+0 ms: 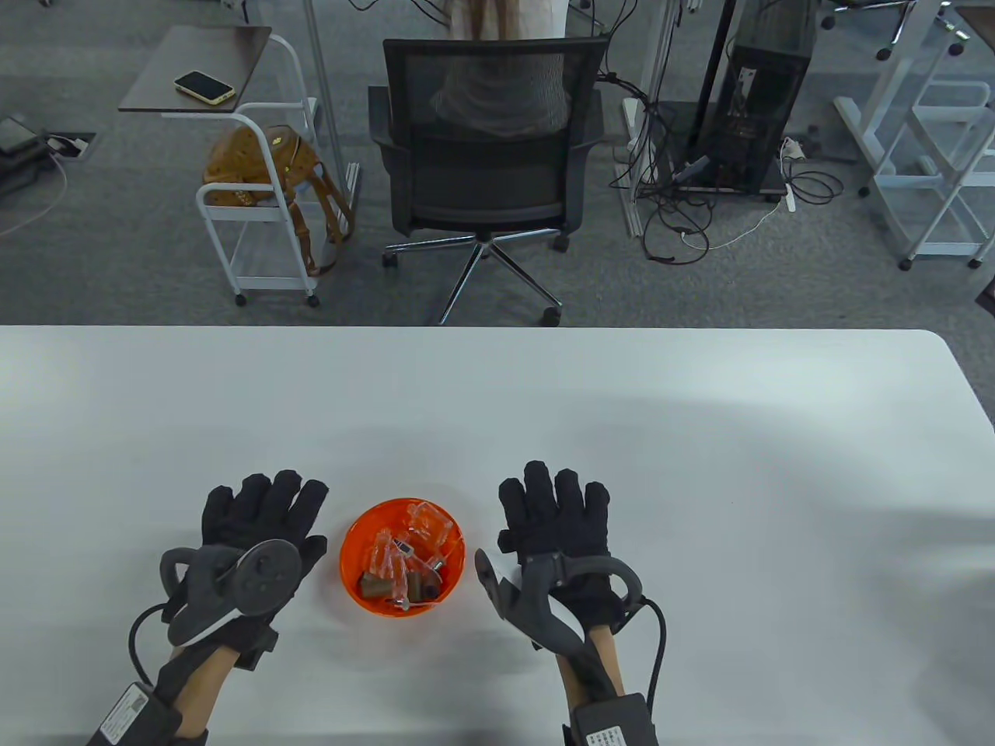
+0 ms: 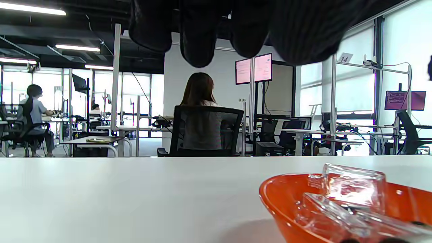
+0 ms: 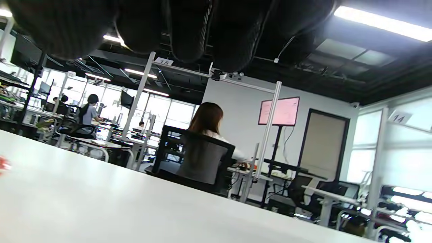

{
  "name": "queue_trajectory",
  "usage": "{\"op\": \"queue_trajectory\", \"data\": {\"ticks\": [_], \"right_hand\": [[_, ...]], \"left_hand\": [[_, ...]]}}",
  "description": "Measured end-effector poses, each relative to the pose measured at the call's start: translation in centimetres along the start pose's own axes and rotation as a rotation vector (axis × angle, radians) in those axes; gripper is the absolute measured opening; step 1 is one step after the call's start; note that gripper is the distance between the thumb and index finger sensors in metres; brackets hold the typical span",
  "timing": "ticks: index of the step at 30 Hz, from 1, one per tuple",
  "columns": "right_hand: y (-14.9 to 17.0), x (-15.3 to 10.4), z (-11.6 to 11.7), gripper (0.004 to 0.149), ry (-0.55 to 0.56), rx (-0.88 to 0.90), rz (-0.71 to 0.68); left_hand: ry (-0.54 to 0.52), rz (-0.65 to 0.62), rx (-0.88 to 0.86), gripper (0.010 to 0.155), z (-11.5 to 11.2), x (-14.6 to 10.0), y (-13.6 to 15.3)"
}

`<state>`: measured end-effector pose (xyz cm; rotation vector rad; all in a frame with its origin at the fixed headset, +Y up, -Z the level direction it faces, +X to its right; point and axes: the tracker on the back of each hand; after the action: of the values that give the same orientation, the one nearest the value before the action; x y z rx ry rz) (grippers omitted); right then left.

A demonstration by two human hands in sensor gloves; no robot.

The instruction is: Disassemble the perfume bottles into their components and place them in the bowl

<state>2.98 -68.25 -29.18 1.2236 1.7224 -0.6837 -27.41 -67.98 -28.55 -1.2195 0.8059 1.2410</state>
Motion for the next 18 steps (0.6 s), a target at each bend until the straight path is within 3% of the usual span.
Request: {"op": "queue_trajectory", "data": {"ticks": [7,18], "right_hand": [[0.1,0.0,2.0,0.067,-0.057,-0.094,0.004],[0.1,0.0,2.8,0.066,-0.167,-0.030,-0.018]], "left_hand": [[0.058,0.012,0.047,0.071,-1.2,0.1,0.0],[0.129,0.020,0.050,0.071,-2.0,0.7,-0.3]]}}
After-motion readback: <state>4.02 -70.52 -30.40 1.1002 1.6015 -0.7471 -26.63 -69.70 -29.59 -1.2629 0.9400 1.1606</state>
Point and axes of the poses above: the tracker on the back of each hand, its own y axis roughly to the little-finger side, its own x axis roughly from the wrist to the fingertips, z = x × y, and after that the axes turned 6 degrees about -x, right-handed
